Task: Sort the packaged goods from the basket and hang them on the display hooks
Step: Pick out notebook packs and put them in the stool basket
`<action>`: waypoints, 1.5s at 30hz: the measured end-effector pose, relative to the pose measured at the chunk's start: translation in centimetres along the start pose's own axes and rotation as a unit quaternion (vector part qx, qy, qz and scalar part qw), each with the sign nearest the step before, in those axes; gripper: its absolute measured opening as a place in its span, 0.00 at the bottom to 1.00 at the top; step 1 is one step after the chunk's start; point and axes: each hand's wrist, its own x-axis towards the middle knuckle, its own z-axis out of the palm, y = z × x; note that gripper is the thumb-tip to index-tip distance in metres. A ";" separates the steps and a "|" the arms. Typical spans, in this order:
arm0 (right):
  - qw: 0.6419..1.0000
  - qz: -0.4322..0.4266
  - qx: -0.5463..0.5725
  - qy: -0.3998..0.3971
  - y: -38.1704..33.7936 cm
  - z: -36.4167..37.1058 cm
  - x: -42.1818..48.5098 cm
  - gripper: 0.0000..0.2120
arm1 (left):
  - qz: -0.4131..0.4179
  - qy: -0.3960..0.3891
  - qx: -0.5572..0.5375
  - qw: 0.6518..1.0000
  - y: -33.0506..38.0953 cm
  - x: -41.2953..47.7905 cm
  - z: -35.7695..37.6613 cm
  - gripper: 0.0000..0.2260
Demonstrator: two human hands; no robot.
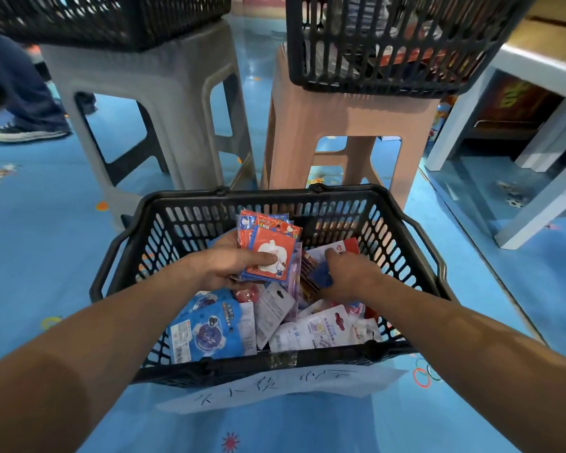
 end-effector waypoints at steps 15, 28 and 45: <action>0.952 -0.057 0.142 0.265 0.6 -3.3 -0.7 0.11 | 0.018 0.016 -0.034 0.999 -0.5 0.6 -1.0 0.21; 0.896 -0.184 0.234 0.329 -4.9 -5.3 -1.3 0.27 | -0.005 -0.040 -0.150 0.988 1.8 -2.2 0.3 0.42; 0.874 -0.154 0.412 0.206 -5.3 -4.4 0.3 0.31 | 0.003 -0.038 -0.180 0.983 2.5 -2.7 -0.7 0.14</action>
